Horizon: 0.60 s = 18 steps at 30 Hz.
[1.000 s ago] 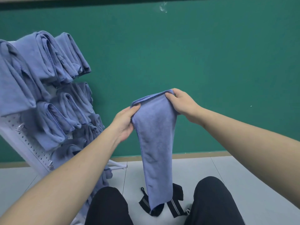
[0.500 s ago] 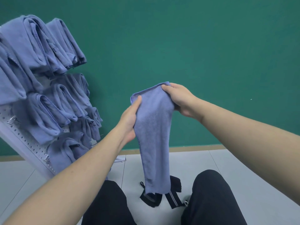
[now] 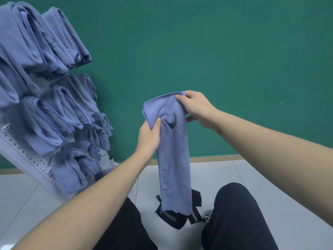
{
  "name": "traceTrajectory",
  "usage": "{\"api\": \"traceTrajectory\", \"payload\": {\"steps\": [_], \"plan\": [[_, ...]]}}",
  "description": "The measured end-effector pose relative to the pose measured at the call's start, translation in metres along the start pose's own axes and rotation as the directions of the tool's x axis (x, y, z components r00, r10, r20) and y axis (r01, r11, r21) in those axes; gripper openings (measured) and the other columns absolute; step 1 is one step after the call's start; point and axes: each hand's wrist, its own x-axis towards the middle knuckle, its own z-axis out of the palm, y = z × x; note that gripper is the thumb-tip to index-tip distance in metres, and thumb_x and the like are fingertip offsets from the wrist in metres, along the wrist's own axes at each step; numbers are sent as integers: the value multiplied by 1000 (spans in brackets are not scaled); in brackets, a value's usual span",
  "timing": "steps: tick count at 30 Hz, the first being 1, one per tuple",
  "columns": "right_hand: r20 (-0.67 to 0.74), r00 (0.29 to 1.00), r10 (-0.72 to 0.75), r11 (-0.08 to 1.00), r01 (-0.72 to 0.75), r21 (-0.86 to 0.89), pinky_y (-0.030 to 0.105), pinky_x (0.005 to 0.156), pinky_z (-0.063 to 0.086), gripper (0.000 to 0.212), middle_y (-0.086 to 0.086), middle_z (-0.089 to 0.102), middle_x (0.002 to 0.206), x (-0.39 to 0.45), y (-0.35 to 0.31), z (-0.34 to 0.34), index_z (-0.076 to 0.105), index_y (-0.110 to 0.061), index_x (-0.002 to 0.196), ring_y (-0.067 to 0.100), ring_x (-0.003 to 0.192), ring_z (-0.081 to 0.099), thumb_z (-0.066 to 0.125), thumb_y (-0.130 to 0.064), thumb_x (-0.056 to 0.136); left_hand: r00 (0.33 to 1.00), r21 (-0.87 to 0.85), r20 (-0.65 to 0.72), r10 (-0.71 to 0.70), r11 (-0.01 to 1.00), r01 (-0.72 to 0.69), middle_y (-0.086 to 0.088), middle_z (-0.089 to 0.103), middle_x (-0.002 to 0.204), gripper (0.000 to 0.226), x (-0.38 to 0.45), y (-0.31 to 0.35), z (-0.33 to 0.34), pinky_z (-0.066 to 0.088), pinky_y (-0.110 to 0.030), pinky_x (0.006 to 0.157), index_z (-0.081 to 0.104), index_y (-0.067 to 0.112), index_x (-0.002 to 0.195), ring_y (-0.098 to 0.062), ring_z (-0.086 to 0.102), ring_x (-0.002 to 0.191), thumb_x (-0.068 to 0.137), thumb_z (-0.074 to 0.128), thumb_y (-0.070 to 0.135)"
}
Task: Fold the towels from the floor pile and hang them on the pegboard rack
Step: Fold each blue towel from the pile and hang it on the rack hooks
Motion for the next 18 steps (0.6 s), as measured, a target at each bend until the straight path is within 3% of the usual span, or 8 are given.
{"api": "traceTrajectory", "payload": {"steps": [4,7,9,11,13,15,18], "plan": [[67,996,59,975,-72,211,26,56,56,15,2,70,81,3,-2,11,61,-17,93,15,64,66,49,-20,102,998,-17,64,23,1000,-22,21,66,110,21,-1,-7,14,50,-20,85,56,33,121,2,63,104,108,40,31],[72,995,63,958,-80,275,26,57,56,12,1,66,80,8,4,22,62,-18,95,13,63,62,53,-21,102,994,-150,106,-30,988,46,3,65,85,15,0,-7,26,58,-34,71,57,25,107,-17,65,72,106,42,26],[54,998,30,934,-48,355,27,56,55,15,3,65,84,10,14,27,62,-17,105,12,65,61,53,-28,102,991,-295,85,-100,948,120,-1,48,67,13,7,-6,30,50,-34,55,52,17,97,-19,45,54,102,40,15],[24,999,39,898,-46,438,31,60,57,24,4,68,93,10,40,30,59,-18,119,13,72,63,48,-33,103,982,-382,68,-175,905,188,0,40,60,15,18,-4,29,40,-30,50,46,16,91,-17,36,49,101,37,11],[74,996,56,928,-79,364,34,76,57,29,0,70,109,7,83,34,54,-26,125,14,93,65,44,-34,99,970,-436,73,-230,868,238,-2,33,59,18,30,-3,28,36,-29,51,39,17,85,-16,29,47,100,33,9],[289,954,76,973,-134,187,32,94,49,35,-11,61,129,-5,131,38,52,-32,129,8,120,57,53,-41,95,961,-467,73,-268,842,270,-1,33,57,21,42,-2,29,36,-26,49,35,19,83,-15,27,43,101,31,11],[543,823,167,986,-138,-95,22,94,44,46,-17,59,127,-24,177,47,52,-29,127,4,117,56,74,-41,88,946,-490,99,-309,813,316,4,35,52,26,59,-1,29,32,-19,41,34,20,78,-11,26,38,102,29,16]]}}
